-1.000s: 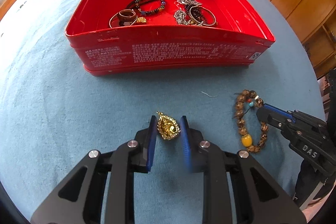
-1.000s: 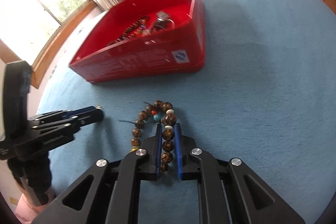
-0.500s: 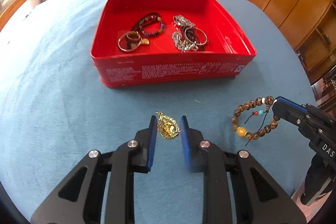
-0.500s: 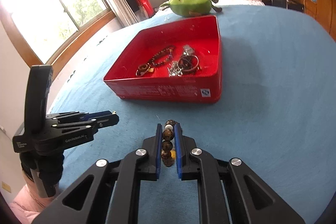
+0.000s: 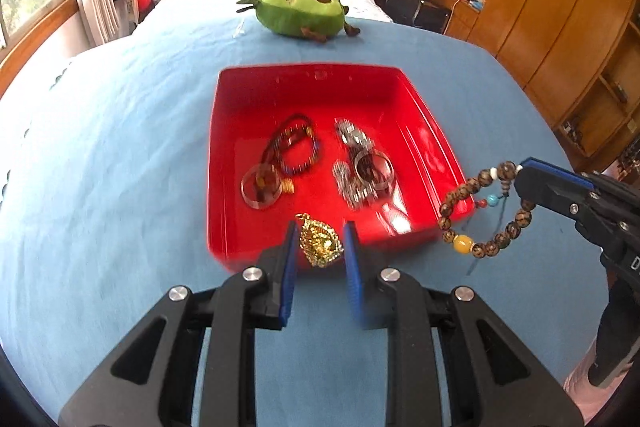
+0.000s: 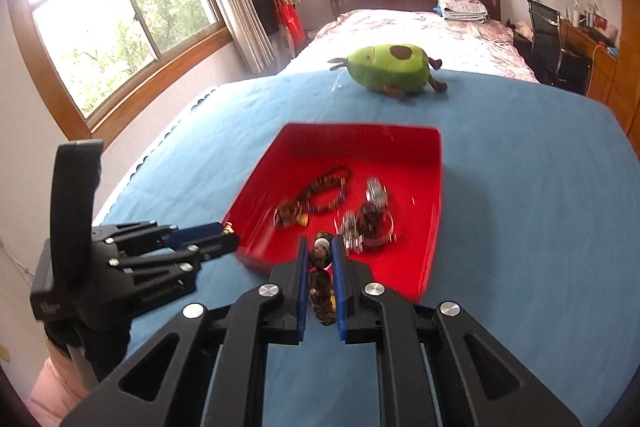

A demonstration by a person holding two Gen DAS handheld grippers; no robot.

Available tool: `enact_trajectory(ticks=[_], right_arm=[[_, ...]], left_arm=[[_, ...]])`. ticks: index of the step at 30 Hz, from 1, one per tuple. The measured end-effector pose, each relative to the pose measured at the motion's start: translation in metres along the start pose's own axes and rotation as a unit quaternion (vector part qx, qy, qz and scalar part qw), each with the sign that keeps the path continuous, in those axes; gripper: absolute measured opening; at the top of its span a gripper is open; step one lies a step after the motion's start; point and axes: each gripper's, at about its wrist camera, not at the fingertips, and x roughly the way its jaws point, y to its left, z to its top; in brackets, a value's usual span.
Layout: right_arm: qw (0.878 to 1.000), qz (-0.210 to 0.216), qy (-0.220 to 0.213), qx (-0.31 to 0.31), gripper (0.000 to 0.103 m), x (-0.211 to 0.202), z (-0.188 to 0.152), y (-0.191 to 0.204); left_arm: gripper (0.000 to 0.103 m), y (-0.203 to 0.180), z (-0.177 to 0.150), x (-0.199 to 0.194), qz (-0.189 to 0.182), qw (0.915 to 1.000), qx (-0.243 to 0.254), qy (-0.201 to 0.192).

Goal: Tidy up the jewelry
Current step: 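Carry the bead bracelet and gold pendant over the red tray, then open both tools to drop the bracelet and pendant into the tray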

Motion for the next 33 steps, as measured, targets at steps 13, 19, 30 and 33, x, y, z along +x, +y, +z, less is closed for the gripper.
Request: enact_trajectory(ticks=[13, 19, 30, 33], right_arm=[[0.998, -0.001, 0.061, 0.018, 0.012, 0.119, 0.035, -0.010], [0.997, -0.054, 0.043, 0.030, 0.014, 0.109, 0.025, -0.033], [0.998, -0.054, 0.003, 0.018, 0.033, 0.048, -0.014, -0.017], [0.998, -0.053, 0.002, 0.021, 0.047, 0.041, -0.027, -0.015]], left_arm=[[0.027, 0.030, 0.045, 0.091, 0.028, 0.9973, -0.036, 0.058], [0.046, 0.039, 0.046, 0.083, 0.040, 0.9977, -0.042, 0.036], [0.073, 0.037, 0.000, 0.013, 0.066, 0.9968, -0.037, -0.027], [0.081, 0.035, -0.016, 0.004, 0.073, 0.9962, -0.031, -0.035]])
